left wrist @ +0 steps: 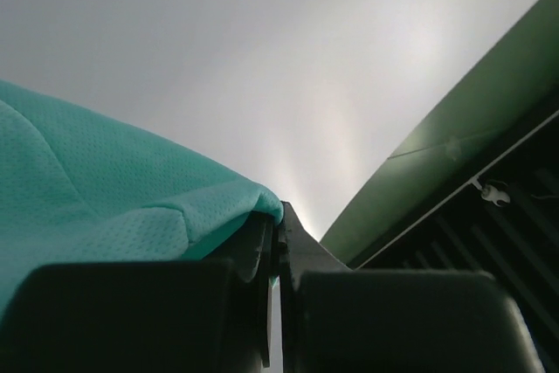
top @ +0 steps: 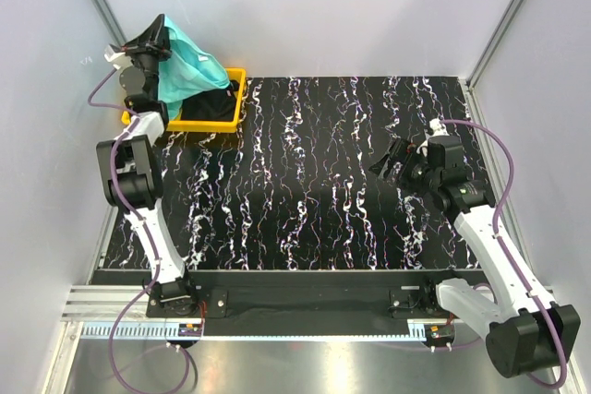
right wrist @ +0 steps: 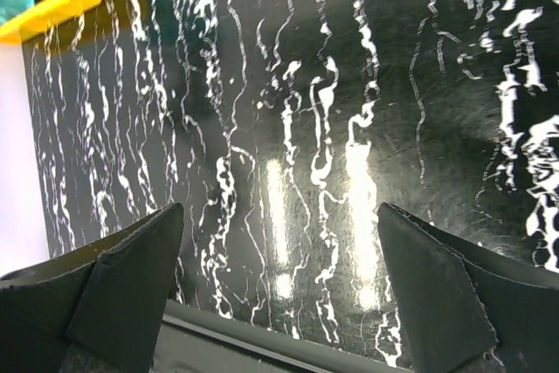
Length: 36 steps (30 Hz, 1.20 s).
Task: Fold and stack the t-shirts
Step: Grab the tshirt from the pile, then move the tshirt to the center of the board
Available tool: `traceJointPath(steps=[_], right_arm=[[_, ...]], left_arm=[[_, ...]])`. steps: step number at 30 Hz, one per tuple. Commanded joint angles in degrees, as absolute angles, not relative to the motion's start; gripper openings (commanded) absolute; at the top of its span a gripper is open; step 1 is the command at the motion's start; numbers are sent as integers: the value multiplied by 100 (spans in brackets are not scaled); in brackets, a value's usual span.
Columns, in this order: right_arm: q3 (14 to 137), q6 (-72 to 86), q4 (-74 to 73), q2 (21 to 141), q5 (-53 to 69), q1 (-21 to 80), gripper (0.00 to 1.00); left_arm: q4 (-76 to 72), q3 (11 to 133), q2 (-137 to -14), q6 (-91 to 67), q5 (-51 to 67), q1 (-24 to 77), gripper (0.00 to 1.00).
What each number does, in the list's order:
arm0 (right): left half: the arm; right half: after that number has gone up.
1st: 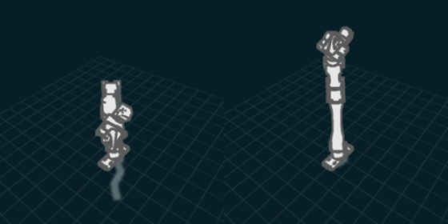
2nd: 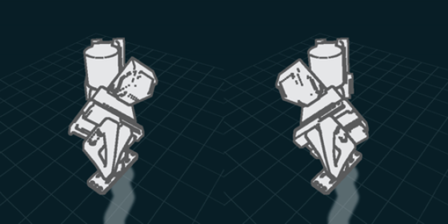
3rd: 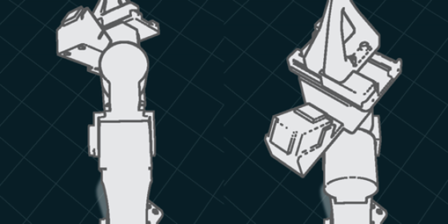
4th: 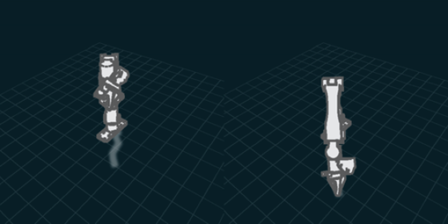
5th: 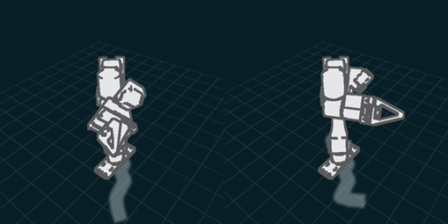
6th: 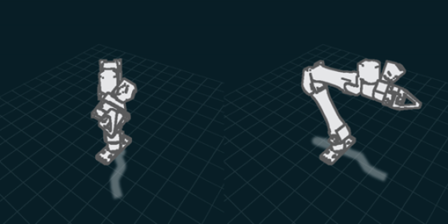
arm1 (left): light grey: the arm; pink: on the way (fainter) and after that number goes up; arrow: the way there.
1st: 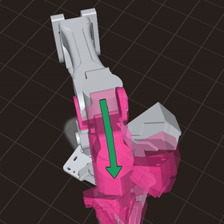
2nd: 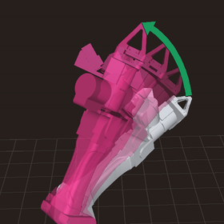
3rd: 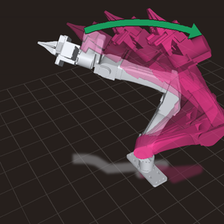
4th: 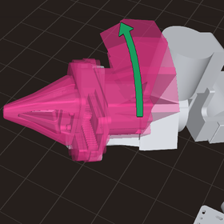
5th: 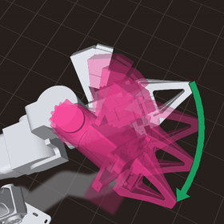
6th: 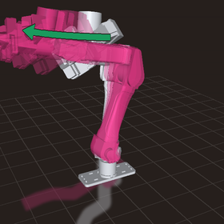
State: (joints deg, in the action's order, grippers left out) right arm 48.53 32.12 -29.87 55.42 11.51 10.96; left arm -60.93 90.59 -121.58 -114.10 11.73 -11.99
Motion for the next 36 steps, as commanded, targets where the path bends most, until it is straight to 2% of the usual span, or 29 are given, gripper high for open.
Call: traceJointPath(steps=[1, 6, 13, 17, 18, 19, 20, 22, 25, 26, 29, 31, 35, 36], right_arm=[[5115, 3059, -2918, 5537, 1064, 1265, 100], [5063, 3155, -2909, 5467, 1151, 1354, 100], [4983, 3278, -2909, 5370, 1379, 1389, 100], [5010, 3042, -2909, 5370, 1941, 1441, 100], [5036, 2893, -2909, 5396, 2160, 1450, 97], [5132, 2744, -2944, 5483, 2675, 1476, 85], [5194, 2646, -2979, 5545, 2811, 1503, 83], [5343, 2689, -3076, 5677, 2979, 1599, 85], [5493, 2716, -3111, 5809, 3329, 1696, 99], [5493, 2733, -3103, 5818, 3409, 1696, 100], [5379, 2813, -3103, 5827, 3656, 1749, 99], [5221, 2795, -3155, 5775, 3604, 1915, 95], [5177, 2979, -3663, 5844, 3042, 3073, 93], [5168, 3040, -3717, 5871, 2736, 3616, 93]], left_arm=[[-6969, 8956, -11620, -12357, 993, -1029, 0], [-6953, 8973, -11163, -12419, 1300, -862, 0], [-6093, 9228, -9977, -11322, 2108, -739, 0], [-4102, 9430, -8731, -9855, 2959, -528, 0], [-3783, 9492, -8545, -9374, 3058, -449, 0], [-3414, 9431, -8343, -9117, 3119, -222, 0], [-3027, 9318, -8149, -8897, 3146, -89, 0], [-2340, 8704, -7490, -8421, 3050, 382, 0], [-1795, 7693, -6717, -8052, 2910, 1182, 0], [-1575, 7464, -6550, -7929, 2692, 1421, 0], [-1135, 6542, -6118, -7664, 2479, 2283, 0], [-863, 6408, -6003, -7384, 2312, 2809, 0], [-204, 6574, -6248, -6935, 2232, 3094, 0], [-193, 6609, -6301, -6839, 2241, 3094, 0]])
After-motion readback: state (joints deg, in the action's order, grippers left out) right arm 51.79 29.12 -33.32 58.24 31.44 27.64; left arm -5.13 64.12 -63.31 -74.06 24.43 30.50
